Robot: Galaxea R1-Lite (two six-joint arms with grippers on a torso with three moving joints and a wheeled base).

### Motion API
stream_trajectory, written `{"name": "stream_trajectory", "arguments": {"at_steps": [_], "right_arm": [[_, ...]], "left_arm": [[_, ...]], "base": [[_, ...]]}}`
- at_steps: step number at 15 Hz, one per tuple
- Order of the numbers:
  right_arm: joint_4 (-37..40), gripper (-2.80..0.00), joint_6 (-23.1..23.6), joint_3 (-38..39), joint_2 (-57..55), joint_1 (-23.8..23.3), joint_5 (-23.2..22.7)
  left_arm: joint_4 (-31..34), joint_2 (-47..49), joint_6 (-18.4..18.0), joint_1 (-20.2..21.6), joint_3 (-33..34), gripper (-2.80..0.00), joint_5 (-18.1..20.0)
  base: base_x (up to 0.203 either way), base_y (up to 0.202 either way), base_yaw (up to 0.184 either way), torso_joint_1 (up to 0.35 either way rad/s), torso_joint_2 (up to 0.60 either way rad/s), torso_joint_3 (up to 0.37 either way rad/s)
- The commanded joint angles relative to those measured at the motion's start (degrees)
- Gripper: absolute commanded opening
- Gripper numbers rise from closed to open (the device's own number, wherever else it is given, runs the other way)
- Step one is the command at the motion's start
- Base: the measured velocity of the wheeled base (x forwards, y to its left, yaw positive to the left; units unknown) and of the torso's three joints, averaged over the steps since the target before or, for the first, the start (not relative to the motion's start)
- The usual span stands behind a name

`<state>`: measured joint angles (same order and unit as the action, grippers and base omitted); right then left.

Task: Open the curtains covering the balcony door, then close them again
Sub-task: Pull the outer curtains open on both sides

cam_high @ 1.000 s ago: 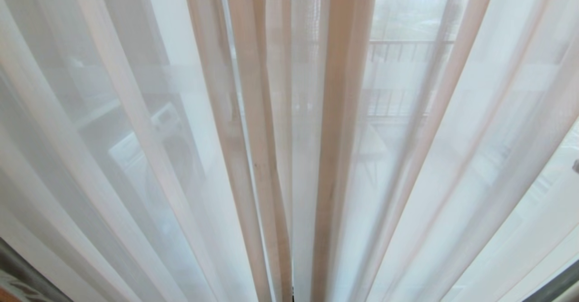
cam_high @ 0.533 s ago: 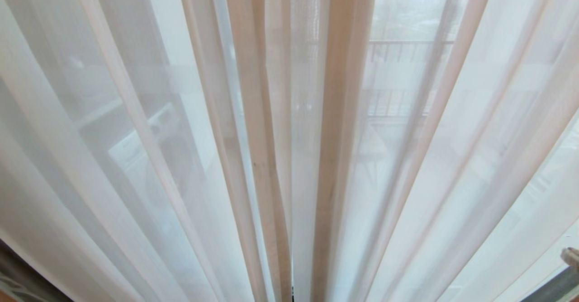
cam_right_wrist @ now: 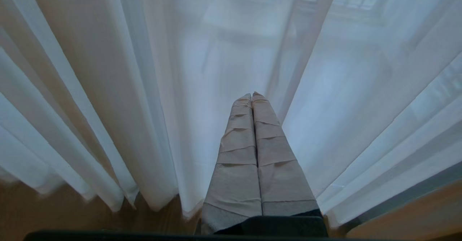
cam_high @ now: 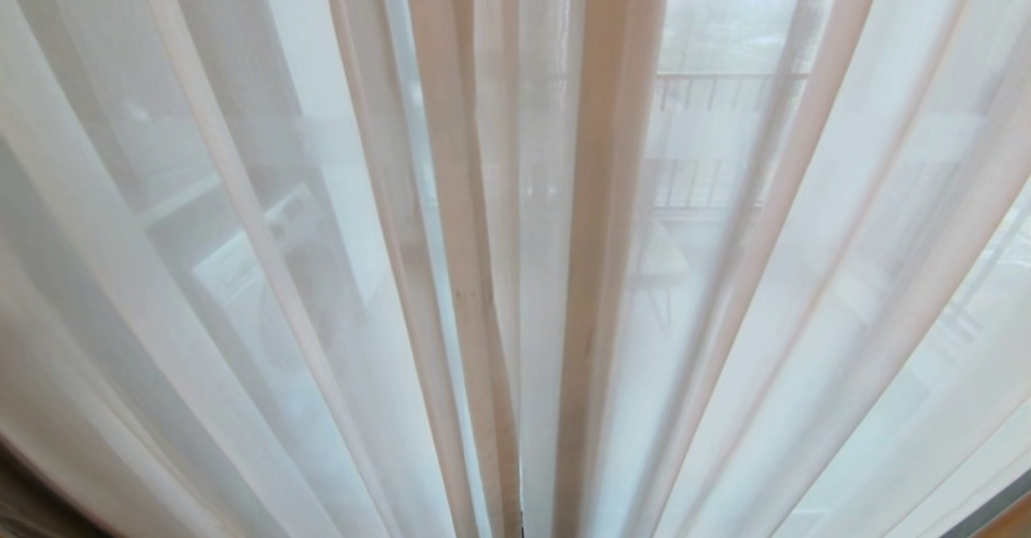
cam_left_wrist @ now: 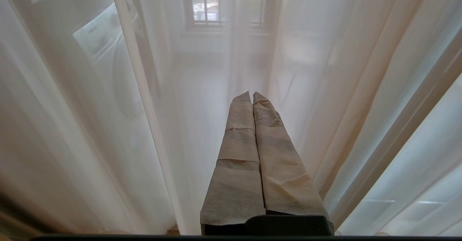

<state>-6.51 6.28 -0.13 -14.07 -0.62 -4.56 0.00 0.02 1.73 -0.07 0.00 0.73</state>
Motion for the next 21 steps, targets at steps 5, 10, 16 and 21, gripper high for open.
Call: {"name": "stream_trajectory", "arguments": {"at_steps": [5, 10, 16, 21], "right_arm": [[5.36, -2.8, -2.04, 0.05, 14.07, 0.28, 5.82], [6.25, -2.8, -5.55, 0.13, 14.07, 0.27, 5.97], [6.33, -2.8, -5.42, 0.13, 14.07, 0.34, 6.06], [6.33, -2.8, -5.49, 0.13, 14.07, 0.35, 6.06]], "left_arm": [[0.0, -0.02, 0.03, -0.01, 0.0, -2.8, -0.02], [0.0, -0.02, 0.03, -0.01, 0.0, -2.8, -0.02], [0.0, -0.02, 0.03, -0.01, 0.0, -2.8, -0.02], [0.0, -0.02, 0.03, 0.06, 0.0, -2.8, -0.02]], "base": [[0.0, 0.0, 0.0, 0.0, 0.0, 0.0], [0.0, 0.0, 0.0, 0.0, 0.0, 0.0], [0.0, 0.0, 0.0, 0.0, 0.0, 0.0], [0.0, 0.0, 0.0, 0.0, 0.0, 0.0]]}}
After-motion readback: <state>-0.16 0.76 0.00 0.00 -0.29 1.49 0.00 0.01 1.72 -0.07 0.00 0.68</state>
